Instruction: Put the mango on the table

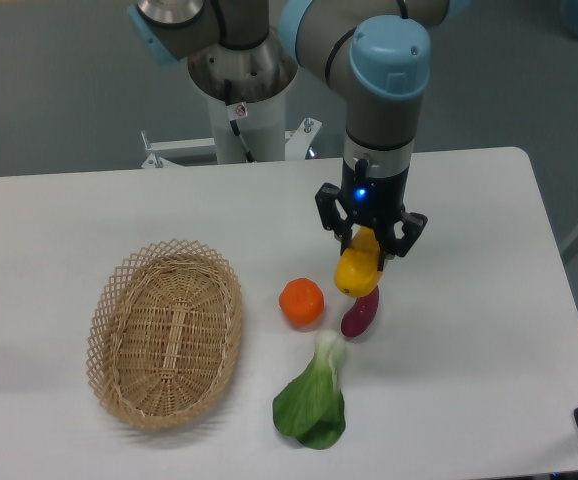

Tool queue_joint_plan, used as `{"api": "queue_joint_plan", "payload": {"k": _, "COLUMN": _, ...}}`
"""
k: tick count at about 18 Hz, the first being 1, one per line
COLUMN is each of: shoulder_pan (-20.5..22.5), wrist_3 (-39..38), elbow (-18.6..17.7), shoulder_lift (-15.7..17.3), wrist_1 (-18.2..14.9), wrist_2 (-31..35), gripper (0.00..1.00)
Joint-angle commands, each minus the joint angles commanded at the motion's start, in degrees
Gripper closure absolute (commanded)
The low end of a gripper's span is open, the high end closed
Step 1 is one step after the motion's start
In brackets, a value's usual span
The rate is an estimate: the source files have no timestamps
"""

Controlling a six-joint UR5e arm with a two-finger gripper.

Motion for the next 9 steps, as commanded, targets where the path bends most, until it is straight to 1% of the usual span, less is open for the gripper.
{"api": "queue_joint_plan", "payload": {"k": 2, "shoulder_pan": 0.1, "wrist_3": 0.4, "elbow": -0.5, "shoulder_lift": 0.2, "wrist_1": 0.3, "wrist_2": 0.0, "gripper": 0.51}}
{"api": "queue_joint_plan", "payload": {"k": 9, "shoulder_pan": 0.4, "wrist_3": 0.4, "elbow": -0.6, "shoulder_lift": 0.4, "wrist_1": 0.1, "wrist_2": -0.1, "gripper": 0.51}}
